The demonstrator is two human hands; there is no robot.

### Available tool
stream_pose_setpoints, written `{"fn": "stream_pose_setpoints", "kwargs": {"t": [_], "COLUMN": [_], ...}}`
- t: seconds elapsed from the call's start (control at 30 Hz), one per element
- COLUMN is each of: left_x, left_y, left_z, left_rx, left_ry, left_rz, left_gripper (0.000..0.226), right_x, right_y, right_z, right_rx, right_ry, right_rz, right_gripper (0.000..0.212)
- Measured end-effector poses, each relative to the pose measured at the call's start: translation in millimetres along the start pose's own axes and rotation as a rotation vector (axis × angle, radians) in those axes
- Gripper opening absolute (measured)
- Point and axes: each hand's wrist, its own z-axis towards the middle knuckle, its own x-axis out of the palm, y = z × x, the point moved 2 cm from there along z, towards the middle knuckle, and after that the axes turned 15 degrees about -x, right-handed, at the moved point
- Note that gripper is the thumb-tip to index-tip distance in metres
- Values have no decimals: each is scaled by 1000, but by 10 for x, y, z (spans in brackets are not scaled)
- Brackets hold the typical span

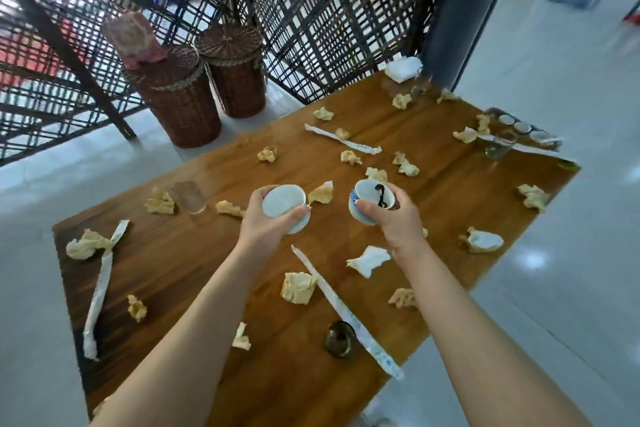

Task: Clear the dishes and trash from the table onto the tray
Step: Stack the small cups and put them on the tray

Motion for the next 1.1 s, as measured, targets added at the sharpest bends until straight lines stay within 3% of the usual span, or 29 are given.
{"fn": "stream_pose_setpoints", "kwargs": {"t": [0.17,0.37,0.5,0.63,0.77,0.9,1.0,1.1], "left_x": [631,1548,2121,2648,3176,3661,4070,4508], "left_y": [-179,-300,-251,-225,-308,-451,-613,-796], "left_z": [-320,-974,-1460,-1875,-2237,-2406,-2433,-2395], "left_rx": [36,94,124,169,251,274,304,318], "left_ry": [176,244,322,401,473,541,577,629], "left_rz": [58,142,163,254,310,403,462,499], "left_gripper": [57,64,57,60,60,66,70,70], "right_x": [-768,-1827,-2525,-3114,-3682,-4173,-4528,-4859], "right_y": [70,86,95,136,158,142,124,79], "right_z": [-220,-645,-977,-1297,-1551,-1621,-1529,-1391], "right_rx": [-62,-78,-87,-85,-75,-51,-23,-12], "right_ry": [-114,-213,-298,-375,-497,-655,-764,-824], "right_rz": [-29,-101,-106,-94,-91,-65,-50,-48], "right_gripper": [71,72,69,81,42,42,59,61]}}
